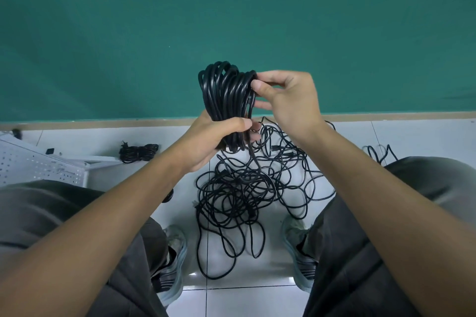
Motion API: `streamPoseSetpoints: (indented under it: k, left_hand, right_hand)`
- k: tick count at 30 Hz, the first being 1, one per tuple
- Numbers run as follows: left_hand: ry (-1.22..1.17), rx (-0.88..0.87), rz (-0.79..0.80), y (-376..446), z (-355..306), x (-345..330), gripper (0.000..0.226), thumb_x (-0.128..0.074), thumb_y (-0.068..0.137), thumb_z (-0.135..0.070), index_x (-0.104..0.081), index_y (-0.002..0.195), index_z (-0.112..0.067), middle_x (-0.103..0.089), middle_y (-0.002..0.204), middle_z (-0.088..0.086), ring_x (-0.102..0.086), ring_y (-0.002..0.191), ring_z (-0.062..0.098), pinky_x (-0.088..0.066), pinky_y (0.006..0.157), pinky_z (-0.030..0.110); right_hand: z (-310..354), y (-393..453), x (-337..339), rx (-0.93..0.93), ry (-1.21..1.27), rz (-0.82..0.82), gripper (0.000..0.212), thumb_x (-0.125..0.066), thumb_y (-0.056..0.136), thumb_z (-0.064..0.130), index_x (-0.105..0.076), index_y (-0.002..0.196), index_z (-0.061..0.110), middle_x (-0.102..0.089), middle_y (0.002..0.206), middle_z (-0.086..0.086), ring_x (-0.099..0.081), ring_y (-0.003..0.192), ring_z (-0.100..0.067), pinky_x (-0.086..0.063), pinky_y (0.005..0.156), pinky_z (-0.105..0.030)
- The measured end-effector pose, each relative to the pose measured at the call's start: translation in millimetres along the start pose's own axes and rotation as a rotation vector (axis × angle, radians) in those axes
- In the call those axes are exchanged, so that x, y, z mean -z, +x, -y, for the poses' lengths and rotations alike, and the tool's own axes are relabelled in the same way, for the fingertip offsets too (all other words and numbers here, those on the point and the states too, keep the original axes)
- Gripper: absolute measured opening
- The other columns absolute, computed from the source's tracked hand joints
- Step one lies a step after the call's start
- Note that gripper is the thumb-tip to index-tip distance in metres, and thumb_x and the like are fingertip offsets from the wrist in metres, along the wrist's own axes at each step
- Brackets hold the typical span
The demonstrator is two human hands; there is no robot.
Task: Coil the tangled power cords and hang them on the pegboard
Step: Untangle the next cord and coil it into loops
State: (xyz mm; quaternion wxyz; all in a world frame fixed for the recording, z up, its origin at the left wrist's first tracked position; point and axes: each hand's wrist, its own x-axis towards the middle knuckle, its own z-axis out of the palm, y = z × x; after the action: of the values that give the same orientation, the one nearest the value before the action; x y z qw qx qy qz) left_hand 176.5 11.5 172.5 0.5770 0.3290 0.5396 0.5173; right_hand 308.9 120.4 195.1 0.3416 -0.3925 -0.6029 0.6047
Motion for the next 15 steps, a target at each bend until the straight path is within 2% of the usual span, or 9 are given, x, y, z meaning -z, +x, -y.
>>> streamPoseSetpoints:
  k: [4,6,8,9,10,11,13,15]
  left_hand:
    - [-0.068,0.031,0.03,-2,0,-2,0.03,-0.062,0.086,-0.018,-0.065,0.114,-0.009,-0.076,0.099,0.011,-0.076,0.095,0.027,-0.061,0.087,0.039]
    - [-0.128,0.034,0.036,-2,1,-3,0.023,-0.062,0.087,-0.018,-0.065,0.105,-0.005,-0.073,0.092,0.009,-0.074,0.09,0.025,-0.06,0.082,0.032]
    - [-0.183,0.024,0.041,2,1,-2,0.019,-0.064,0.087,-0.02,-0.062,0.099,-0.005,-0.065,0.087,0.009,-0.067,0.085,0.025,-0.058,0.083,0.031]
    - [-0.199,0.021,0.041,4,0,0,0.021,-0.066,0.087,-0.023,-0.061,0.096,-0.005,-0.062,0.086,0.008,-0.063,0.085,0.024,-0.057,0.082,0.03]
    - [-0.209,0.017,0.029,7,-2,4,0.021,-0.066,0.086,-0.026,-0.06,0.093,-0.007,-0.061,0.084,0.007,-0.062,0.084,0.023,-0.057,0.08,0.029]
    - [-0.226,0.009,0.004,10,-4,8,0.02,-0.066,0.086,-0.028,-0.06,0.09,-0.009,-0.06,0.082,0.004,-0.06,0.081,0.019,-0.057,0.076,0.029]
    - [-0.304,-0.018,-0.088,15,-9,17,0.016,-0.065,0.086,-0.027,-0.057,0.09,-0.014,-0.058,0.08,-0.001,-0.058,0.073,0.014,-0.055,0.075,0.03]
    - [-0.397,-0.039,-0.216,20,-12,28,0.018,-0.068,0.084,-0.024,-0.056,0.091,-0.013,-0.055,0.077,0.0,-0.056,0.068,0.013,-0.056,0.077,0.033]
  right_hand:
    - [-5,2,0,0.01,-0.051,0.025,0.016,-0.068,0.096,0.003,-0.079,0.097,0.014,-0.08,0.092,-0.001,-0.077,0.088,-0.017,-0.063,0.082,-0.037]
    - [-6,1,1,0.006,-0.061,0.049,0.014,-0.065,0.098,0.006,-0.078,0.103,0.009,-0.079,0.095,-0.006,-0.077,0.085,-0.023,-0.064,0.081,-0.042]
    - [-8,-4,-2,-0.018,-0.049,0.129,0.019,-0.057,0.104,0.01,-0.073,0.104,0.0,-0.075,0.086,-0.012,-0.071,0.069,-0.027,-0.062,0.068,-0.041]
    - [-11,-9,-6,-0.043,-0.072,0.18,0.026,-0.052,0.107,0.015,-0.07,0.1,-0.002,-0.07,0.078,-0.01,-0.066,0.063,-0.023,-0.058,0.061,-0.036]
    - [-14,-16,-10,-0.078,-0.119,0.231,0.033,-0.047,0.11,0.023,-0.068,0.097,0.001,-0.067,0.076,-0.004,-0.064,0.063,-0.017,-0.055,0.06,-0.031]
    - [-18,-23,-15,-0.127,-0.174,0.281,0.041,-0.04,0.111,0.033,-0.068,0.101,0.005,-0.069,0.081,0.001,-0.067,0.068,-0.013,-0.056,0.066,-0.029]
    - [-26,-36,-25,-0.251,-0.251,0.38,0.06,-0.026,0.109,0.051,-0.067,0.12,0.008,-0.077,0.098,0.0,-0.075,0.083,-0.013,-0.058,0.086,-0.031]
    - [-31,-47,-31,-0.305,-0.321,0.449,0.069,-0.021,0.107,0.057,-0.068,0.12,0.008,-0.079,0.098,-0.003,-0.076,0.088,-0.016,-0.052,0.097,-0.033]
